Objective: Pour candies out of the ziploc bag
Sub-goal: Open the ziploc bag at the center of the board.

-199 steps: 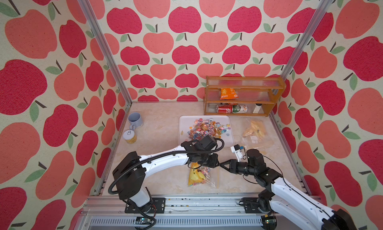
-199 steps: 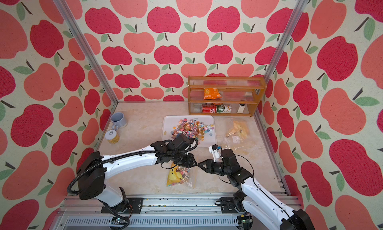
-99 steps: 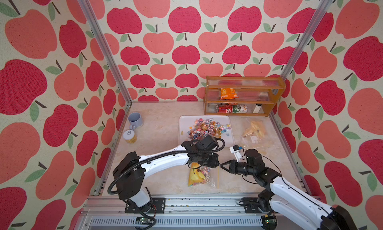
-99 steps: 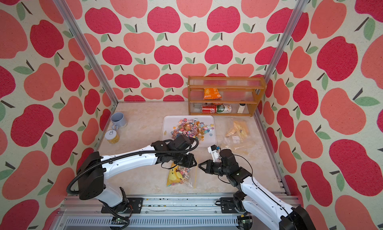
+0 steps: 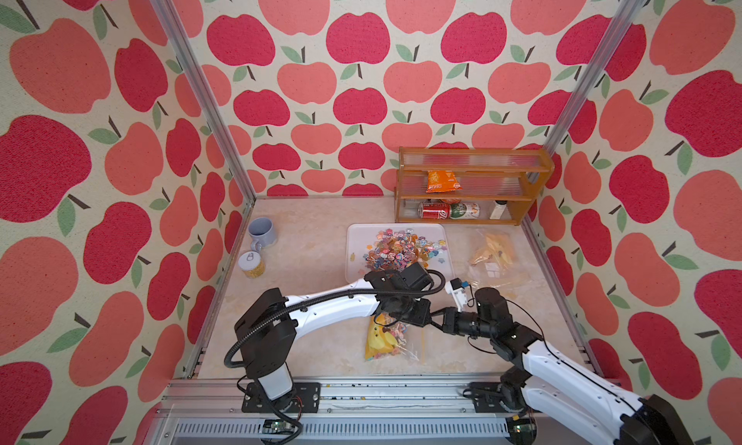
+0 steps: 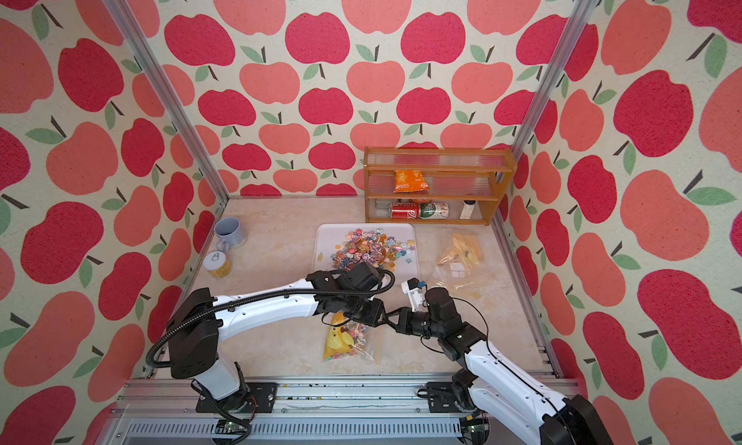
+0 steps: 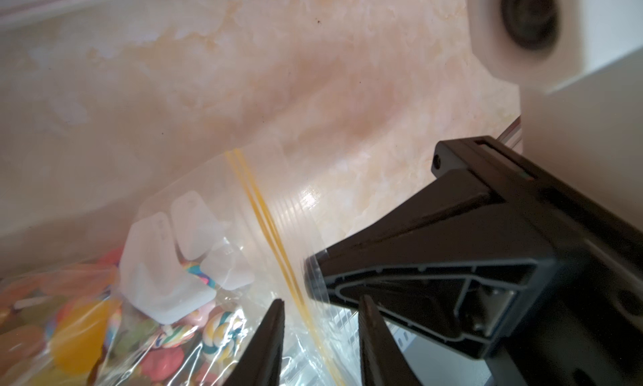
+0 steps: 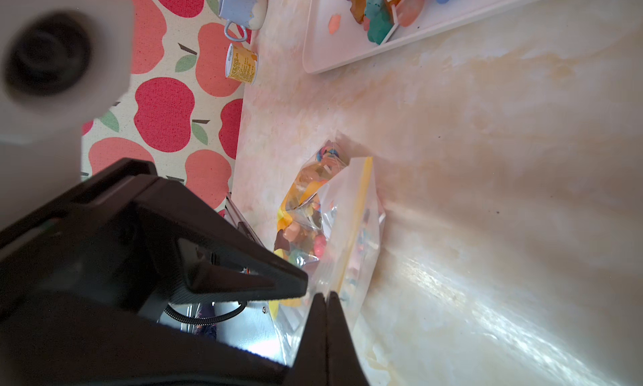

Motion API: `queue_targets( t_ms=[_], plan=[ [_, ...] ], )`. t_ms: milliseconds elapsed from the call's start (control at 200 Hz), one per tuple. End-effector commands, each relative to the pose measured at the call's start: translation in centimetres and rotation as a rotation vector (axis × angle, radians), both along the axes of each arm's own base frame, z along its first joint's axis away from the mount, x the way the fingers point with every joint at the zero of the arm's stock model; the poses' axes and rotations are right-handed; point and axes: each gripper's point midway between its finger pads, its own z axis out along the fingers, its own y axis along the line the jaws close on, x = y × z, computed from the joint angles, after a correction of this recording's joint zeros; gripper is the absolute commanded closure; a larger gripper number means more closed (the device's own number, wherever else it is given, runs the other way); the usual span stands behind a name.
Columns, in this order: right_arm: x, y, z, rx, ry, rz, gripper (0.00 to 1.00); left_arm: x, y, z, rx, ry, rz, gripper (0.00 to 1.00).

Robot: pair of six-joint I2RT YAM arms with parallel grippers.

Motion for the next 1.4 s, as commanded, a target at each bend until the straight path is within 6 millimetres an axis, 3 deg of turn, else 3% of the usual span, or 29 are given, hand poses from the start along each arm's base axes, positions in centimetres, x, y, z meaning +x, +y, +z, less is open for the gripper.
queue_targets(
  t_ms=[0, 450, 640, 870, 1090, 1396],
  plan=[
    [0.2, 0.5, 1.2, 0.040, -0.027, 0.013, 1.00, 0.1, 0.5, -0.6, 0.061, -0.014, -0.008, 0.67],
    [0.3, 0.7, 1.8, 0.059, -0.029, 0.006, 1.00, 0.1, 1.3, -2.0, 0.092, -0.014, 0.012, 0.83],
    [0.2, 0.5, 1.8, 0.052, -0.028, 0.004, 1.00, 0.3, 1.4, -2.2, 0.106, -0.022, 0.015, 1.00],
    [0.2, 0.1, 1.3, -0.018, -0.021, 0.011, 1.00, 0.6, 1.3, -0.9, 0.111, -0.045, -0.007, 1.00],
    [0.2, -1.7, 1.5, -0.139, -0.069, -0.024, 1.00, 1.3, 2.8, 1.1, 0.125, -0.107, 0.016, 1.00],
    [-0.4, -2.3, -0.7, -0.191, -0.025, -0.020, 1.00, 1.3, 4.7, 2.3, 0.146, -0.137, 0.052, 1.00]
  ],
)
